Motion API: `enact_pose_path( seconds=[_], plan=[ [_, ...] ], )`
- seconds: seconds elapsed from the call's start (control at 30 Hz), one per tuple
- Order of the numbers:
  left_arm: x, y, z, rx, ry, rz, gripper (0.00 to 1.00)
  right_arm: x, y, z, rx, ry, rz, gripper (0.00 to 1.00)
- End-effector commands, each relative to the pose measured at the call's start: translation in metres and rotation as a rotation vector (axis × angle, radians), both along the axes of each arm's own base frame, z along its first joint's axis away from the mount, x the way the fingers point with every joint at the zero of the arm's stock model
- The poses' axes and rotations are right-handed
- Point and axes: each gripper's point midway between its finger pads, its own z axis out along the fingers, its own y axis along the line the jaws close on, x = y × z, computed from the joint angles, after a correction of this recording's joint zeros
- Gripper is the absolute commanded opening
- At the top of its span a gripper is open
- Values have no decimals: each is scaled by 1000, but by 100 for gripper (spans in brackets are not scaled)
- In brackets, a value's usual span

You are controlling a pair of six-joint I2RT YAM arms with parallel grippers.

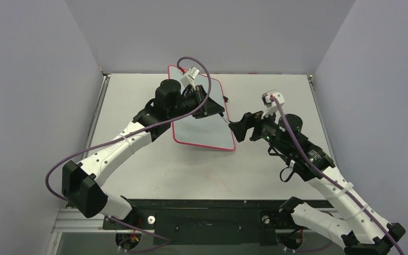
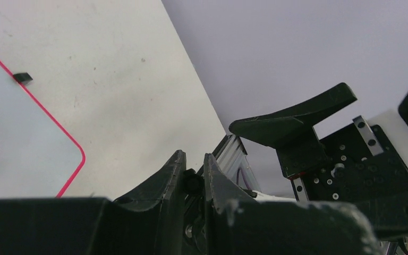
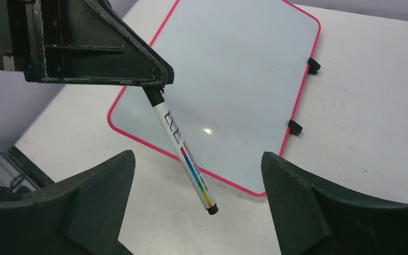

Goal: Write a sentence on the whiteboard
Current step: Open the whiteboard marker at the center of the board.

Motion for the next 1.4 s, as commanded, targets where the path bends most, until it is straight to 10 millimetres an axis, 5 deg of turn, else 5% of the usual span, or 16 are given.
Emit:
enact_pose_path(
  seconds=[0.0, 0.33, 0.63, 1.37],
  plan=[
    [4, 11, 85, -178, -196, 26, 0, -7, 17, 42, 279, 0, 138, 83],
    [0, 20, 144, -403, -284, -19, 0, -22, 29, 123, 700, -32, 419, 75],
    [-13, 21, 170, -502, -327, -87, 0, -26, 30, 154, 820, -79, 508, 68],
    [-21, 34, 186, -610, -407, -69, 0, -14, 29, 172, 910, -95, 522, 49]
  ],
)
